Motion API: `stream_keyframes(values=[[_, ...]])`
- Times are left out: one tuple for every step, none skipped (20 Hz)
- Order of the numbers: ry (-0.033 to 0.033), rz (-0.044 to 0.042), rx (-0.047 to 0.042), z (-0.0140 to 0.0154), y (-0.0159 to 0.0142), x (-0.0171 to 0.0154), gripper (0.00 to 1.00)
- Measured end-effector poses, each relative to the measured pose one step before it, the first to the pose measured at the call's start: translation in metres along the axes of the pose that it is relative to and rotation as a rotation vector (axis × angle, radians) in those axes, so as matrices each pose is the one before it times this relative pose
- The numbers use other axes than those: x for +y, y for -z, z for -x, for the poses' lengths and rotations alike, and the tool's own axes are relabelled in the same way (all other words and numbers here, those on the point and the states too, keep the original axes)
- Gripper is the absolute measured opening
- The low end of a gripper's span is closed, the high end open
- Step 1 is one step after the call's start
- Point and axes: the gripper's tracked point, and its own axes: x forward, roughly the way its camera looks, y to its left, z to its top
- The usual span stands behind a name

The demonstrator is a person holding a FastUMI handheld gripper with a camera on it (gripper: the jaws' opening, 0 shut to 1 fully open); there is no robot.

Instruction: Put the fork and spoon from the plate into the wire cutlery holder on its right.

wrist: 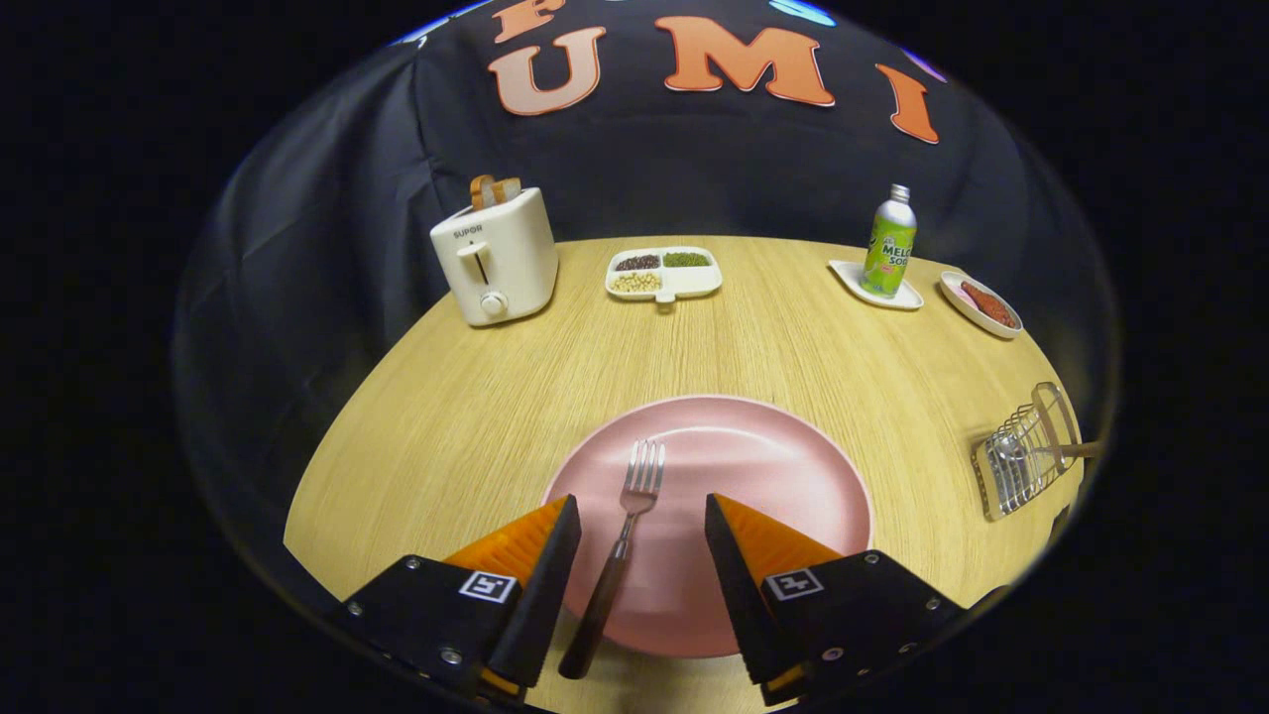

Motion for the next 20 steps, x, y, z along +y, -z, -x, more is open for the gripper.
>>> stream_keyframes(values=[[0.00413,0.00103,0.02527,-0.00435,0.00707,0.00093,0.73],[0.00521,-0.00288,0.03328,-0.00607,0.00770,0.00062,0.65],[-0.00497,-0.00639,0.02410,-0.00167,0.00744,0.00174,0.59],[-0.00099,-0.00161,0.01405,-0.00226,0.00306,0.00245,0.53],[0.00916,0.01331,0.01007,-0.00259,0.00260,-0.00034,0.49],[0.00779,0.01059,-0.01789,-0.00014,-0.00469,-0.00095,0.45],[0.00501,0.00647,0.01785,-0.00028,0.00411,-0.00031,0.39],[0.01244,0.00153,-0.00857,0.00278,-0.00198,-0.00378,0.33],[0.01507,-0.00130,0.01272,-0.00338,0.00136,-0.00406,0.30],[0.00898,-0.01076,-0.00005,0.00241,-0.00080,-0.00242,0.17],[0.00295,-0.00290,0.01215,-0.00316,0.00173,-0.00079,0.11],[0.00047,-0.00200,0.00829,0.00125,-0.00006,-0.00002,0.09],[-0.00377,-0.00059,0.00825,0.00061,0.00010,0.00006,0.08],[-0.00102,-0.00572,0.00318,0.00195,-0.00032,-0.00242,0.06],[-0.00457,-0.00585,-0.00738,0.00236,-0.00330,-0.00152,0.06],[-0.00377,-0.00421,-0.01181,0.00342,-0.00431,-0.00195,0.05],[-0.00155,-0.00363,-0.01406,0.00434,-0.00564,-0.00395,0.05],[-0.00408,-0.00328,-0.01710,0.00508,-0.00672,-0.00338,0.05],[-0.00167,-0.00221,-0.02253,0.00631,-0.00880,-0.00482,0.05],[0.00536,0.00090,-0.02348,0.00636,-0.00932,-0.00719,0.05]])
